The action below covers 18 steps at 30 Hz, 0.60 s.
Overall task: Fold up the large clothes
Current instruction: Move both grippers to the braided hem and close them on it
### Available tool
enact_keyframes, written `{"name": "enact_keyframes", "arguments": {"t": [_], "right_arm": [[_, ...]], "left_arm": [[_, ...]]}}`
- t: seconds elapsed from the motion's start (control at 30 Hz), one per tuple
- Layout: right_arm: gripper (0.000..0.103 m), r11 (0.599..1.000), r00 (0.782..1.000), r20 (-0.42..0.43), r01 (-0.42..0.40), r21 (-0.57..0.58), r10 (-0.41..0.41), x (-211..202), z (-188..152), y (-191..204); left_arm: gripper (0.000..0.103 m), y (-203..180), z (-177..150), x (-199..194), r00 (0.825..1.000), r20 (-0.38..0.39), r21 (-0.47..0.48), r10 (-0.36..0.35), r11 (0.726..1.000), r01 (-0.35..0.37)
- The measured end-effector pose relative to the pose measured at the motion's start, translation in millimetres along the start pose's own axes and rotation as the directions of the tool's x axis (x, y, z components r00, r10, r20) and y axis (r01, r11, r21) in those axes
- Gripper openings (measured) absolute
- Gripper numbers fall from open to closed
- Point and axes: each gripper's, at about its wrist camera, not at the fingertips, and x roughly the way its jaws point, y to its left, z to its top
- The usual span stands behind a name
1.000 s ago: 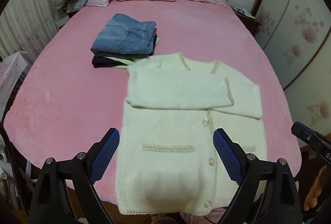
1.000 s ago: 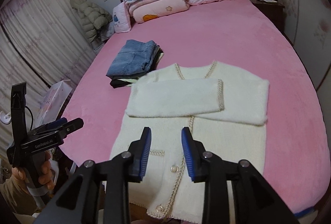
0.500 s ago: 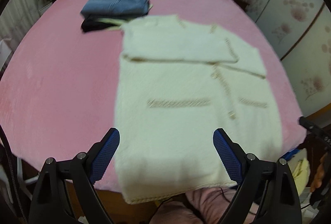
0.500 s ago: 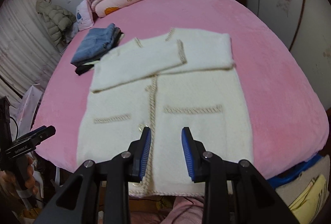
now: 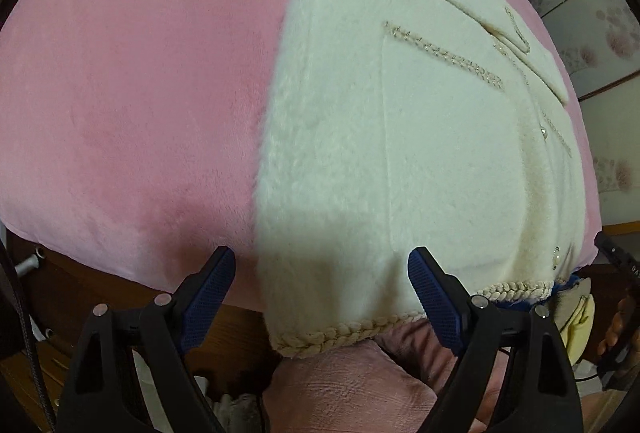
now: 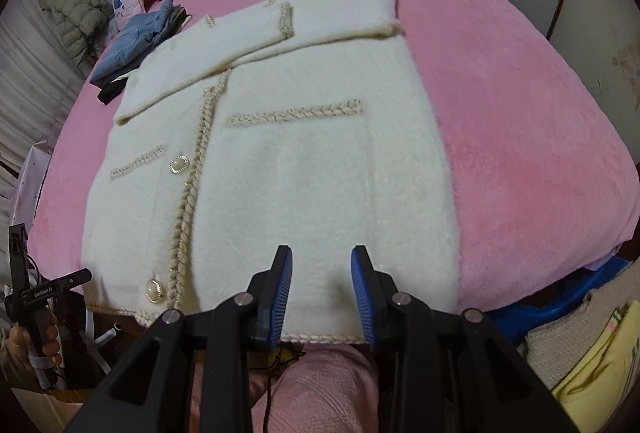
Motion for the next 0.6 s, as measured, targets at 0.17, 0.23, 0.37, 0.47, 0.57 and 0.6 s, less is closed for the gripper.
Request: {"name": "enact_keyframes", "arguments": {"t": [0.17, 0.23, 0.37, 0.47, 0.57, 0.6], "right_arm": [[0.037, 1.000, 0.999, -0.029, -0.014, 0.005, 0.014, 6.4, -3.8, -8.2], [0.045, 1.000, 0.999, -0.037, -0.021, 0.010, 0.021, 8.4, -6.0, -12.0], [0.045, 0.999, 0.999, -0.046, -0.011, 0.038, 0.013, 10.1, -10.6, -25.7], [0.046, 0.997, 0.998, -0.056, 0.009, 0.075, -0.005, 13.3, -14.9, -42.9], [0.046, 0.993, 0.997, -0.066, 0.041, 0.111, -0.034, 18.4, -19.0, -62.5], [0.046, 0.991, 0.997, -0.069, 0.047, 0.126, -0.039, 21.2, -19.9, -70.0]], "left_arm": [[0.087, 8.5, -14.0, 20.2, 0.999, -0.044, 0.020, -0.016, 1.000, 0.017], [0.087, 8.7, -20.1, 26.1, 0.998, -0.055, 0.038, -0.014, 0.999, 0.016], [0.087, 11.9, -25.6, 30.2, 0.998, -0.059, 0.038, -0.025, 0.999, 0.027], [0.085, 15.9, -29.9, 31.8, 0.998, -0.058, 0.040, -0.030, 0.999, 0.033], [0.084, 18.1, -32.9, 33.1, 0.998, -0.059, 0.033, -0.038, 0.999, 0.040], [0.084, 14.4, -31.0, 36.4, 0.997, -0.059, 0.031, -0.040, 0.999, 0.042]]}}
